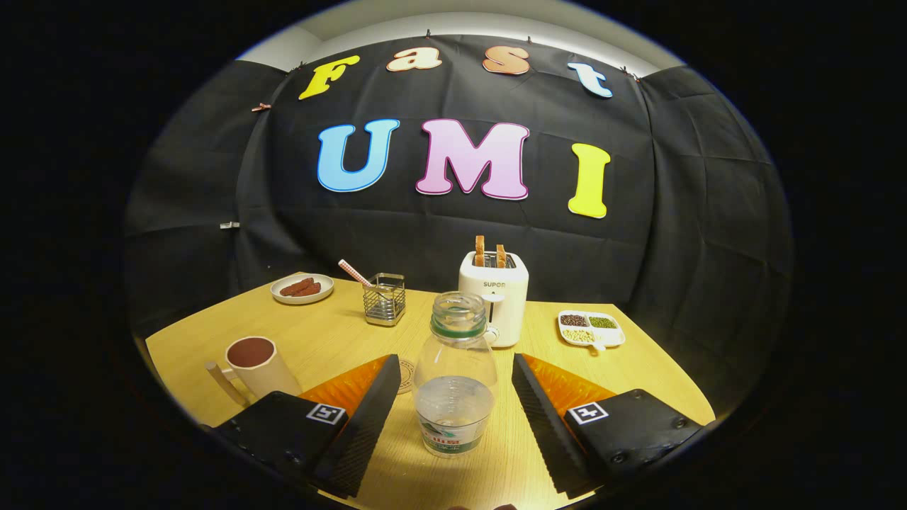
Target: Take the bottle from table, then pour the juice into the cup, finally place the bottle on the coaster
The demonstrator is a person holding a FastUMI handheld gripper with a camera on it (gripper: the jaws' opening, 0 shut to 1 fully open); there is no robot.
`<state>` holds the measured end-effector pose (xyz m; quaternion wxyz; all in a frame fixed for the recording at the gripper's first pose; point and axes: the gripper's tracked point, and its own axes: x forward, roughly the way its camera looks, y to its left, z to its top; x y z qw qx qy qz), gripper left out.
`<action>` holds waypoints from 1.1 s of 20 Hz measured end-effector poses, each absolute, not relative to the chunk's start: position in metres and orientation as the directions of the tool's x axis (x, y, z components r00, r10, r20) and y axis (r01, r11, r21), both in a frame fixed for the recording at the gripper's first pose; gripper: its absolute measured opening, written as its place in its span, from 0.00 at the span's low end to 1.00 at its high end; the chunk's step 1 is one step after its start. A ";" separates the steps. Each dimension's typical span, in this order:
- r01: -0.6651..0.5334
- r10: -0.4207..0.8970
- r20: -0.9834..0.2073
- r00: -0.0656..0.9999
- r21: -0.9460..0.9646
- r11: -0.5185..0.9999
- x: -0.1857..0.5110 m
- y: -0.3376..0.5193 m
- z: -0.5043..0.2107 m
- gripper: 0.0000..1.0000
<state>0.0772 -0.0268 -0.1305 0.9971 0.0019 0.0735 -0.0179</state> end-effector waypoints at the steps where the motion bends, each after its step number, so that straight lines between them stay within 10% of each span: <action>1: 0.042 -0.040 -0.143 0.989 0.008 0.999 0.080 -0.028 -0.132 0.98; 22: 0.034 -0.026 -0.202 0.979 0.038 0.999 0.096 -0.023 -0.180 0.80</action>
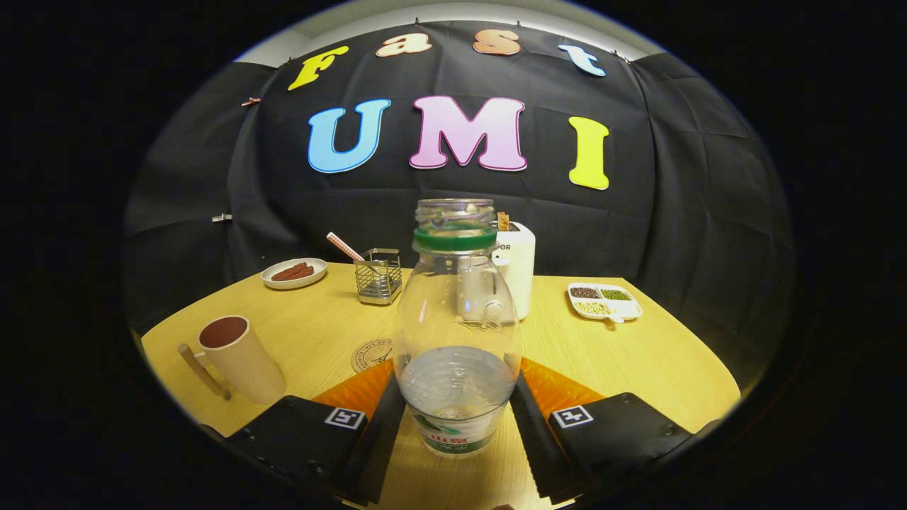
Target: Take the bottle from table, then pour the juice into the cup, finally place the bottle on the coaster
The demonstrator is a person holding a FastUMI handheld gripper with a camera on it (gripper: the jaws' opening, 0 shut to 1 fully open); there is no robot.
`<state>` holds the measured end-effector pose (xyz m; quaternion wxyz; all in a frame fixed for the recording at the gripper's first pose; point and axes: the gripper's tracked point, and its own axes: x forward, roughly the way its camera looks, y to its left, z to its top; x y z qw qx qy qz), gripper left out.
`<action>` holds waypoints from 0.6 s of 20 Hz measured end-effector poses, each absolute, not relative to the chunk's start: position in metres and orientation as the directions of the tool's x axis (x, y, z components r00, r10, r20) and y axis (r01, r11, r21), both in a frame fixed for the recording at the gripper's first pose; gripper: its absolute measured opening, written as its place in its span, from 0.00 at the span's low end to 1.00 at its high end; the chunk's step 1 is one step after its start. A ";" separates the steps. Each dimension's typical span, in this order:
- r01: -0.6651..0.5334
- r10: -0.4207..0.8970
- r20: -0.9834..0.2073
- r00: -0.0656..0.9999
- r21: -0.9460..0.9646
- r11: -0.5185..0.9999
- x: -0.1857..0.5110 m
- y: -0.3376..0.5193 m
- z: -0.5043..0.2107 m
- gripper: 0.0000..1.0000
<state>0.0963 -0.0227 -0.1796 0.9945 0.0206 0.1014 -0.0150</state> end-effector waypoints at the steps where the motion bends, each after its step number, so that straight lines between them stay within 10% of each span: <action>1: 0.031 -0.023 -0.201 0.979 0.037 0.999 0.097 -0.023 -0.180 0.80; 12: 0.001 -0.024 -0.183 0.983 -0.127 0.992 0.096 -0.024 -0.156 0.74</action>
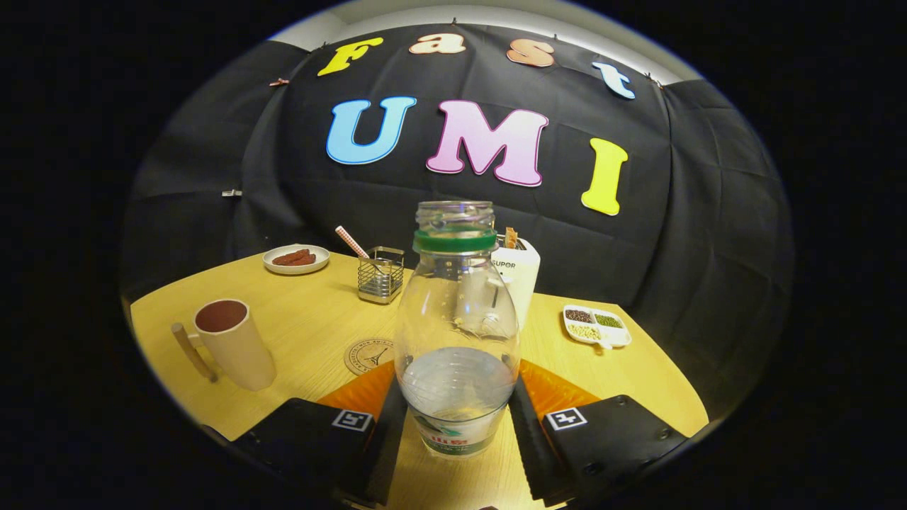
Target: Take the bottle from table, then pour the juice into the cup, finally place the bottle on the coaster
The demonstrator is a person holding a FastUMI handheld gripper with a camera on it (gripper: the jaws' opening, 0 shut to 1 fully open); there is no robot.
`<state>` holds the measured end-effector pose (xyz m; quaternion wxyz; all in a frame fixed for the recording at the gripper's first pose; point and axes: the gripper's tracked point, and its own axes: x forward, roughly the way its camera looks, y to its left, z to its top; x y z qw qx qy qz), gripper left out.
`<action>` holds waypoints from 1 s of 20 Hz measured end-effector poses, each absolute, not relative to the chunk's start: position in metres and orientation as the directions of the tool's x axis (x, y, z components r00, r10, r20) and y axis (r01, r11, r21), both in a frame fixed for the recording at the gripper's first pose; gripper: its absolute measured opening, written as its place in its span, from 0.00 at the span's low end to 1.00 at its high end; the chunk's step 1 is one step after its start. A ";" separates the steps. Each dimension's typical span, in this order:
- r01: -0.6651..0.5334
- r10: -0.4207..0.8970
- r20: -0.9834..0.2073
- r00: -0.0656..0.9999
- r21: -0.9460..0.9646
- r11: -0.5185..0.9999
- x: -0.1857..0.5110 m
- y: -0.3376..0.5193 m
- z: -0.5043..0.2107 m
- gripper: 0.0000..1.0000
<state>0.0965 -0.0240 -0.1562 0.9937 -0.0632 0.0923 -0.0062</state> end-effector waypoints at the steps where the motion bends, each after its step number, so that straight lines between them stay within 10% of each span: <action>1: -0.002 -0.025 -0.175 0.984 -0.151 0.989 0.098 -0.023 -0.151 0.73; 20: -0.111 0.037 -0.174 0.984 -0.436 0.893 0.098 0.022 -0.070 0.73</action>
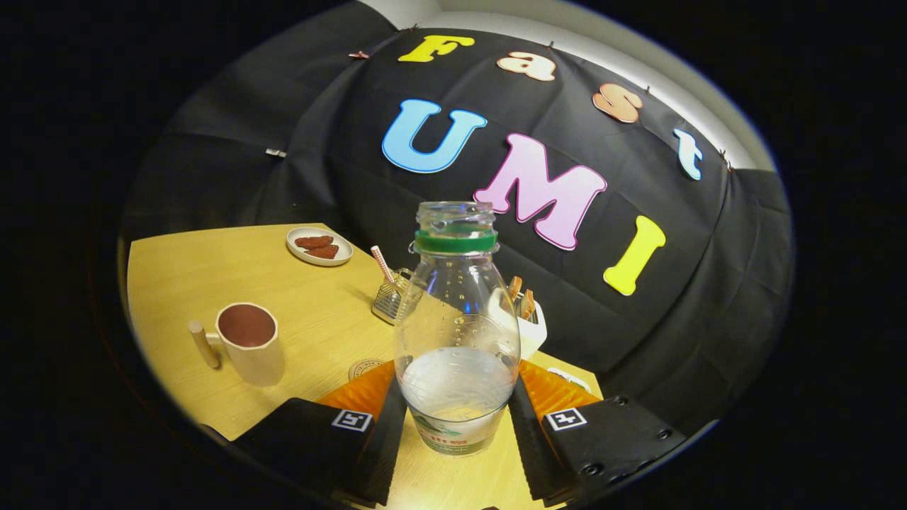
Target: Take the bottle from table, then pour the juice into the cup, finally place the bottle on the coaster
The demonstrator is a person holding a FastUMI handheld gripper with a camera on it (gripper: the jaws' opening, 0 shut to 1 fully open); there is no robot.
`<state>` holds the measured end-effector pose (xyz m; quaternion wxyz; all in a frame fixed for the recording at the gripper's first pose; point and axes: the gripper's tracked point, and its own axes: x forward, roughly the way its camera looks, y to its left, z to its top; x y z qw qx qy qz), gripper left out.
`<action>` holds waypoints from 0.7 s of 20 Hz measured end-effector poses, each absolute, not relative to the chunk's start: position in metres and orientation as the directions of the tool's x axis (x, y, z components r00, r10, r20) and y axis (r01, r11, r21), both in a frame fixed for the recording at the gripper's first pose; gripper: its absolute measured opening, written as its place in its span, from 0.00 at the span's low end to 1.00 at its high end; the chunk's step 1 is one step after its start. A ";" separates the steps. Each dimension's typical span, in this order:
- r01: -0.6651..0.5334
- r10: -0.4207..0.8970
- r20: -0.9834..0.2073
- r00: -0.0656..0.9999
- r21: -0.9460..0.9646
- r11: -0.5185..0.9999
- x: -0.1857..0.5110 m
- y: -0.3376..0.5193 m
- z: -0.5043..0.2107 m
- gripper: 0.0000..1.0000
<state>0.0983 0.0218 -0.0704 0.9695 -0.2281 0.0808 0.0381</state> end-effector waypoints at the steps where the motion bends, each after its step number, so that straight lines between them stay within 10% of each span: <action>1: -0.115 0.038 -0.176 0.984 -0.458 0.882 0.099 0.025 -0.069 0.73; 14: -0.147 0.056 -0.140 0.989 -0.804 0.576 0.115 0.066 -0.073 0.73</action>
